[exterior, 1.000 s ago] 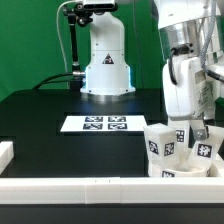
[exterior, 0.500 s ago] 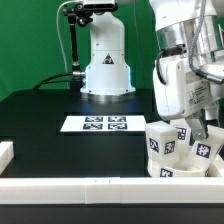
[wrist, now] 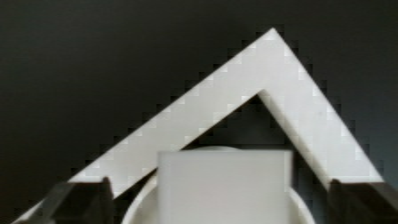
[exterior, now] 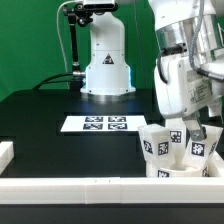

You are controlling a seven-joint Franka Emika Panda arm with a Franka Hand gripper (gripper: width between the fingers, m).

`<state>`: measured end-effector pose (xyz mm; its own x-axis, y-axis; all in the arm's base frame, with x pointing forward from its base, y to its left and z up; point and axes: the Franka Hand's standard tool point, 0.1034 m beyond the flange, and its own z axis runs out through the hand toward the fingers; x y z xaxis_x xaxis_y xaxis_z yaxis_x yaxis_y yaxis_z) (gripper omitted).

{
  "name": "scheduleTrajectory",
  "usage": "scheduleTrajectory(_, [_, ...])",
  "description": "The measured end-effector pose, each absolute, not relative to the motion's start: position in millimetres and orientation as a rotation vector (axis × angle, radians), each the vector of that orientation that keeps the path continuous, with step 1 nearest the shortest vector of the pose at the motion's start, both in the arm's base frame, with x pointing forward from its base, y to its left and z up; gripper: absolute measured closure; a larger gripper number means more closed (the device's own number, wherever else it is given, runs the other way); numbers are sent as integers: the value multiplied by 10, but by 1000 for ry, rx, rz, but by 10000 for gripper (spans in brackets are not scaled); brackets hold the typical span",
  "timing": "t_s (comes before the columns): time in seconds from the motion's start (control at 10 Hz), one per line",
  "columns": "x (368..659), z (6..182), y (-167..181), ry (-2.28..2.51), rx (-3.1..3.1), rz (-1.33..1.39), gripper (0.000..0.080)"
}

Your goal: Assemble stool

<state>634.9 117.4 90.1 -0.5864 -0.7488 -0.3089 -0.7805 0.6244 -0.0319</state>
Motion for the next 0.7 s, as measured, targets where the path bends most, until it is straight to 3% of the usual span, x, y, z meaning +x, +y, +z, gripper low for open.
scheduleTrajectory(0.3, [6429,1267,1213,2502,-1238,160,158])
scheduleTrajectory(0.7, [6423,1241,1211,2505,-1240,158,151])
